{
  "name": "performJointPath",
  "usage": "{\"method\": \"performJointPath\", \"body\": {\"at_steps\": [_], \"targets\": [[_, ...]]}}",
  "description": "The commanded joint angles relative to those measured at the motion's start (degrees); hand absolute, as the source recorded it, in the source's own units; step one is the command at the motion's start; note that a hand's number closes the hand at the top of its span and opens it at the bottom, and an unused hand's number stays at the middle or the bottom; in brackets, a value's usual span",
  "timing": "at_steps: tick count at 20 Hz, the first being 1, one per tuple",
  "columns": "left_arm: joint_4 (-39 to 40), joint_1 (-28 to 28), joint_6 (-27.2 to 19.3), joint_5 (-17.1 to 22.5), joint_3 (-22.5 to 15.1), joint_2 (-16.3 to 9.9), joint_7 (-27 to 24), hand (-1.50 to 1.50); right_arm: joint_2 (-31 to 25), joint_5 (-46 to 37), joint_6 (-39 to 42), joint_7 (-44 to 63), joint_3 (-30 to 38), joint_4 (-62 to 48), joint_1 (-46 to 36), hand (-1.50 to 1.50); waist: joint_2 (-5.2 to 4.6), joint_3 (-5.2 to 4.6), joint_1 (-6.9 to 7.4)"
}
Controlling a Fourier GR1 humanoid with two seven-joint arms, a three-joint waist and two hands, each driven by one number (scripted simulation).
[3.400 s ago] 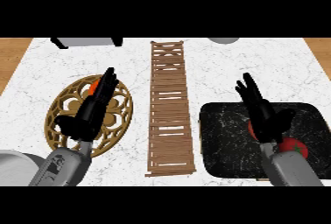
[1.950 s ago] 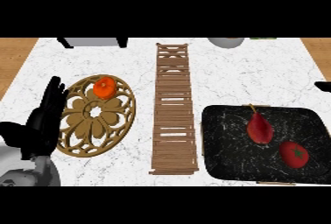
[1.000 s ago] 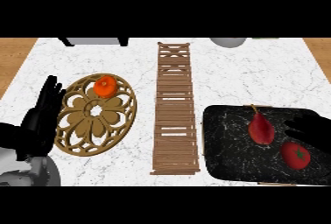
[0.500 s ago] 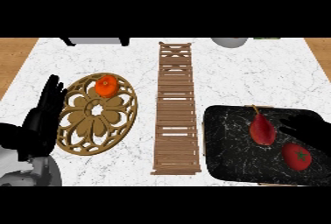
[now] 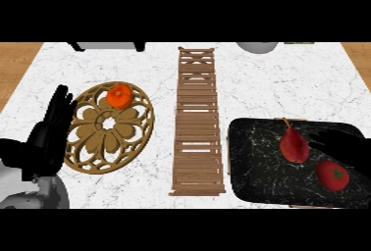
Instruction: Pick the tomato from the tray and place it in the tiered shelf
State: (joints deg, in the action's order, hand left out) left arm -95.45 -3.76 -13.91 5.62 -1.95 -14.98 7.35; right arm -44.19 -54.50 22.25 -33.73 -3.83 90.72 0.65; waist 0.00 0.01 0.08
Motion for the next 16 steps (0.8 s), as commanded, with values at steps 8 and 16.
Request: {"method": "performJointPath", "body": {"at_steps": [8, 16], "targets": [[-5.2, 1.9, 0.4, -3.8, -0.5, 3.2, 3.9, 0.00, 6.7, -6.9, -3.7, -6.4, 0.6, -11.7, -6.0, -1.50, 0.00, 0.00, 0.18], [1.5, -0.7, 3.5, -3.2, 2.8, 4.4, -0.5, 0.00, 10.1, -11.7, -4.4, -6.4, 0.1, -15.8, -6.6, -1.50, -0.03, -0.01, 0.05]]}}
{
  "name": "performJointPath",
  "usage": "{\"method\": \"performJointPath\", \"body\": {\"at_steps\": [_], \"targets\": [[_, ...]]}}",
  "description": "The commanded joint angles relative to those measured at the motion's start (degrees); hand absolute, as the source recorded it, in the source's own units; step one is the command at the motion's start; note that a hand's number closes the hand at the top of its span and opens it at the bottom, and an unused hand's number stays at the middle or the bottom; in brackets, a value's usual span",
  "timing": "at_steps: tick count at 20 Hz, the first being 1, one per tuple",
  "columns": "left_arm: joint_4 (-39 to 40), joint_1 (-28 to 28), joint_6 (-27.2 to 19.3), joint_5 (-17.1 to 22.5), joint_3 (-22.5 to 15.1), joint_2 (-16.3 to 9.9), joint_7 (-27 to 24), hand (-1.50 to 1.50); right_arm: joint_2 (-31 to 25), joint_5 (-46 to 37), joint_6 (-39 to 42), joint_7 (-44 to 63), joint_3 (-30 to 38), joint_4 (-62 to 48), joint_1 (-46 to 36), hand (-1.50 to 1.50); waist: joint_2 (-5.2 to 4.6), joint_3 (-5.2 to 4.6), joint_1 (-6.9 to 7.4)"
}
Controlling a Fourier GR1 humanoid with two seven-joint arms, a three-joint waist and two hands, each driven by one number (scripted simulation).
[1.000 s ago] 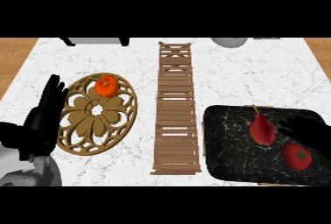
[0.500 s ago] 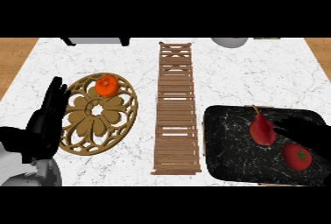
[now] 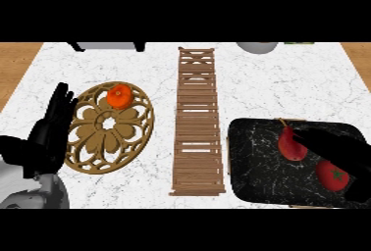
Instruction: Pick the tomato from the tray and place it in the tiered shelf
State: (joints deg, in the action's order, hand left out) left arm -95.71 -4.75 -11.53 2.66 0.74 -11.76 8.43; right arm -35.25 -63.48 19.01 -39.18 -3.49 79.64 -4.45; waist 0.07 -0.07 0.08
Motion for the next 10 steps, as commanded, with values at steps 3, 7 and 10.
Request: {"method": "performJointPath", "body": {"at_steps": [3, 7, 10], "targets": [[1.4, 2.2, 3.3, 1.9, 2.1, -0.5, -2.9, 0.00, 2.4, -7.8, -5.4, 0.4, -4.4, -5.7, 1.4, 1.50, -0.18, 0.08, 0.40], [0.3, -1.7, -0.4, -1.7, 0.6, 1.8, 0.9, 0.00, 1.1, -6.6, -11.1, -6.7, -1.2, -7.2, -0.5, 1.50, -0.13, 0.09, 0.06], [-1.8, -3.9, 0.9, -0.9, 2.2, -0.9, 5.4, 0.00, 5.2, -8.5, -16.2, -5.1, -2.8, -7.1, 0.5, 1.50, -0.10, 0.11, 0.05]]}}
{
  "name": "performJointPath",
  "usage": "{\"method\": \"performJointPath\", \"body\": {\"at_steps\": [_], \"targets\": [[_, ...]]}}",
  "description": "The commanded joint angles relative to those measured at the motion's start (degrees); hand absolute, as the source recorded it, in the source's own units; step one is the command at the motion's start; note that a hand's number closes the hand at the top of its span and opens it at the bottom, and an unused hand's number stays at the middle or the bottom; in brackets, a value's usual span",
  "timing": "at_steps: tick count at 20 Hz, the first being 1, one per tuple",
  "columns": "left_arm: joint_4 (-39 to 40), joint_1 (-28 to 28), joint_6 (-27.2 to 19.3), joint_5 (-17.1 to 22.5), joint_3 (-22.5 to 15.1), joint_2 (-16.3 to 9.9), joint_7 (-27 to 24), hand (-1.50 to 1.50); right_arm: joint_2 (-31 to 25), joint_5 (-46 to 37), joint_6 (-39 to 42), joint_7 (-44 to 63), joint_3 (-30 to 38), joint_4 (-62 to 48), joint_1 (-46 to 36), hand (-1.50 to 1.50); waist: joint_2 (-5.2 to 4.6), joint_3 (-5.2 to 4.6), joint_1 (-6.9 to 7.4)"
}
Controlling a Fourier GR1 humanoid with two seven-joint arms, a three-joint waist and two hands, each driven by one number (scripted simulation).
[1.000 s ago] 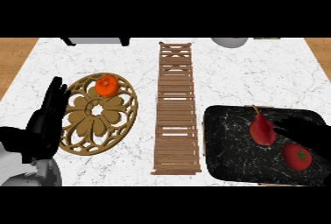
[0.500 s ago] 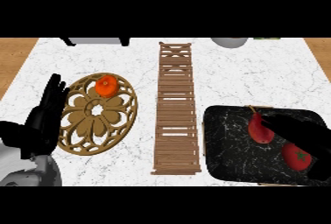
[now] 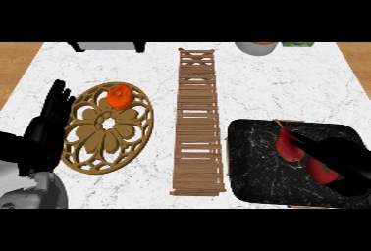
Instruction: Pick the tomato from the tray and place it in the tiered shelf
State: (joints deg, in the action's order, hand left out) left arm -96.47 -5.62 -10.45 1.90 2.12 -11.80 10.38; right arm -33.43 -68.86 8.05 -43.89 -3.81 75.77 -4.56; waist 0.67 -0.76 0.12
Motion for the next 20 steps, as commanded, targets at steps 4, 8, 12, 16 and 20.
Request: {"method": "performJointPath", "body": {"at_steps": [4, 8, 12, 16, 20], "targets": [[-1.7, 2.9, 1.9, 1.1, 1.4, -0.1, -1.8, 0.00, -0.5, 1.3, -1.6, -8.2, -0.8, 2.4, 0.4, 1.50, -0.58, 0.74, 0.05], [-0.7, 2.4, 0.7, -1.5, -3.2, 2.9, -2.5, 0.00, 0.1, -1.0, -2.1, -19.8, -11.2, 1.5, -6.0, 1.50, -1.03, 0.80, 2.29], [0.8, -0.7, -0.2, -1.4, -1.3, 2.4, -1.4, 0.00, -1.3, 3.7, 3.1, -25.6, -14.4, 0.7, -9.7, 1.50, -1.03, 0.75, 1.57], [0.4, -0.2, -0.8, -2.3, -2.0, 2.7, -0.5, 0.00, -5.5, 10.9, 9.2, -28.2, -16.2, 4.3, -10.1, 1.50, -0.73, 0.72, 0.89], [2.7, -0.2, -0.3, -1.6, 0.2, 1.6, -2.7, 0.00, -7.0, 24.5, 16.4, -26.0, -15.3, 8.8, -8.4, 1.50, -0.73, 0.53, -0.15]]}}
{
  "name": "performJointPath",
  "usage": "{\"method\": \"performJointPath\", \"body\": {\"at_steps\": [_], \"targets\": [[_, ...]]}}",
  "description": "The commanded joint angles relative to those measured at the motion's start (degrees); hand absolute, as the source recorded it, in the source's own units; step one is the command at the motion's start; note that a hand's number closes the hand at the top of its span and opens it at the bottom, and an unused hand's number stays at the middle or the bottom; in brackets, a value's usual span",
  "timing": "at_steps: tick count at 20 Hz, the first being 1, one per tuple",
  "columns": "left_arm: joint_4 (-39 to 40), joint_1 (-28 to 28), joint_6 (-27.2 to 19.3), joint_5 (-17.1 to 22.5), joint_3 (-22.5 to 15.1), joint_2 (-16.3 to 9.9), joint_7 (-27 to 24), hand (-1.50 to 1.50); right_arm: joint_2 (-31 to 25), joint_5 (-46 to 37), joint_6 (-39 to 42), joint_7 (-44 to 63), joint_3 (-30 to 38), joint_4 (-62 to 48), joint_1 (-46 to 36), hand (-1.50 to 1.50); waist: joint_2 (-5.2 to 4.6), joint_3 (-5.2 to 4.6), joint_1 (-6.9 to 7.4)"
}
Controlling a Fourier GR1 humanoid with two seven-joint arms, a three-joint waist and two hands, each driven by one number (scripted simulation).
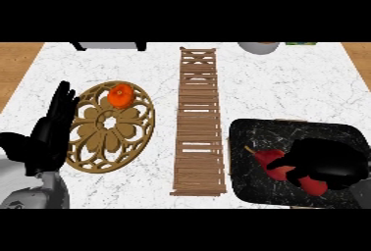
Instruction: Pick the tomato from the tray and place it in the tiered shelf
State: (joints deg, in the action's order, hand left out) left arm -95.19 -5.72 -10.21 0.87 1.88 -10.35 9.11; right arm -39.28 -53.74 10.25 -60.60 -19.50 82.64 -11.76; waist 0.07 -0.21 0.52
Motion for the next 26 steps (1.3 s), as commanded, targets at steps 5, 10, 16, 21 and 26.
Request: {"method": "performJointPath", "body": {"at_steps": [5, 10, 16, 21, 26], "targets": [[-0.7, 1.4, 0.7, 0.8, 1.5, -1.2, -0.2, 0.00, -5.1, 27.5, 21.0, -2.4, 5.6, 4.4, -2.2, 1.50, 0.24, -0.01, -0.42], [-0.5, 3.0, 0.8, 0.1, -0.6, 0.9, -2.0, 0.00, -9.1, 42.6, 27.6, 9.9, 11.1, 6.7, -9.4, 1.50, 0.09, 0.05, -0.06], [-0.2, 0.0, -0.7, -0.9, -0.1, 1.1, -0.1, 0.00, -9.6, 53.3, 32.3, 23.9, 11.7, 4.3, -20.4, 1.50, -0.12, 0.13, 0.26], [-1.9, 1.3, 1.4, -0.4, -0.1, 0.2, 0.1, 0.00, -2.0, 54.9, 30.5, 32.9, 9.4, -0.7, -28.0, 1.50, -0.17, 0.17, 0.51], [-5.9, 3.7, 2.4, 0.9, 1.1, -0.5, 2.6, 0.00, 6.2, 51.0, 26.9, 36.8, 6.9, -4.7, -31.4, 1.50, -0.11, 0.19, 0.53]]}}
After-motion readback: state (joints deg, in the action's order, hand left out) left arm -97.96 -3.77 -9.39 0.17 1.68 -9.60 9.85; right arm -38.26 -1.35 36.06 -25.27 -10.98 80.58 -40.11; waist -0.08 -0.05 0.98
